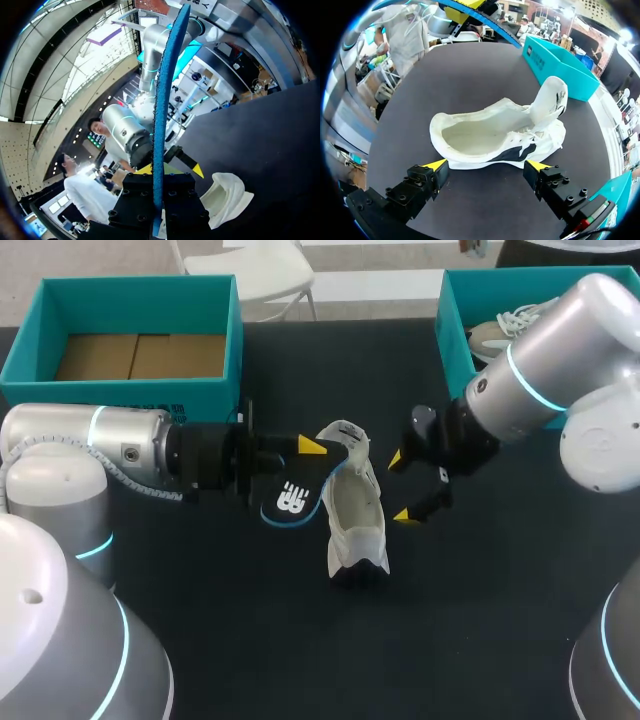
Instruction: Take the shoe out of the shoebox, open the shoe tongue, remove and reinsert the insole, then place the shoe into the shoebox
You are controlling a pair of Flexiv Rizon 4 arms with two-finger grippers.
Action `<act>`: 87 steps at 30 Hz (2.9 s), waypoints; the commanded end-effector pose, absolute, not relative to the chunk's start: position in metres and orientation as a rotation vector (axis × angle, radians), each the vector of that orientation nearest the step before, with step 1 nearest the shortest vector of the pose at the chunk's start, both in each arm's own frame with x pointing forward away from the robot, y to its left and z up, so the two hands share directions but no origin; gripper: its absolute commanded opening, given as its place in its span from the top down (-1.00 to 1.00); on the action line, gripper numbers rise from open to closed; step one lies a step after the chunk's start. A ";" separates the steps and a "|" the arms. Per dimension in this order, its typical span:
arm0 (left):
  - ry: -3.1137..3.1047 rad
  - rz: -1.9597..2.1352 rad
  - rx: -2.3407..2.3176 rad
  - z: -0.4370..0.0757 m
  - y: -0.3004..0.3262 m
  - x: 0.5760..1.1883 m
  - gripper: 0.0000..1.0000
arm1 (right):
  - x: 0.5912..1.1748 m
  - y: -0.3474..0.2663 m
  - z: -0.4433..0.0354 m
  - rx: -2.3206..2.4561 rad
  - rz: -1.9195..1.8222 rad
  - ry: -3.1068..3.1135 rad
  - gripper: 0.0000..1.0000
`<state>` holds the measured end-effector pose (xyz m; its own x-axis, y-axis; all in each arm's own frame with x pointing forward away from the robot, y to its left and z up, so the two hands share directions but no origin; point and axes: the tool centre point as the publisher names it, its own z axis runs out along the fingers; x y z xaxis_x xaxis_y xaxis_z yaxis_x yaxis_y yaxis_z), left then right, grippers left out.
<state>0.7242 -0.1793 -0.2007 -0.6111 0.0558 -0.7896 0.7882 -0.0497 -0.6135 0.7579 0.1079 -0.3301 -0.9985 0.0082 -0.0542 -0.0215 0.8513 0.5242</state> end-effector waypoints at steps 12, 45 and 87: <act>1.632 -1.809 0.792 -0.210 -0.205 0.688 1.00 | 0.757 0.109 -0.331 -0.009 0.841 2.969 -1.00; 1.657 -1.879 0.697 -0.246 -0.226 0.676 1.00 | 0.757 0.109 -0.331 -0.009 0.841 2.969 -1.00; 1.764 -1.822 0.654 -0.309 -0.236 0.711 1.00 | 0.757 0.109 -0.331 -0.009 0.841 2.969 -1.00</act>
<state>0.7073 -0.2324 -0.3037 -0.7511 -0.0343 -0.6593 0.6600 -0.0164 -0.7511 0.7577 0.1077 -0.3299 -0.9985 0.0084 -0.0539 -0.0212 0.8512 0.5245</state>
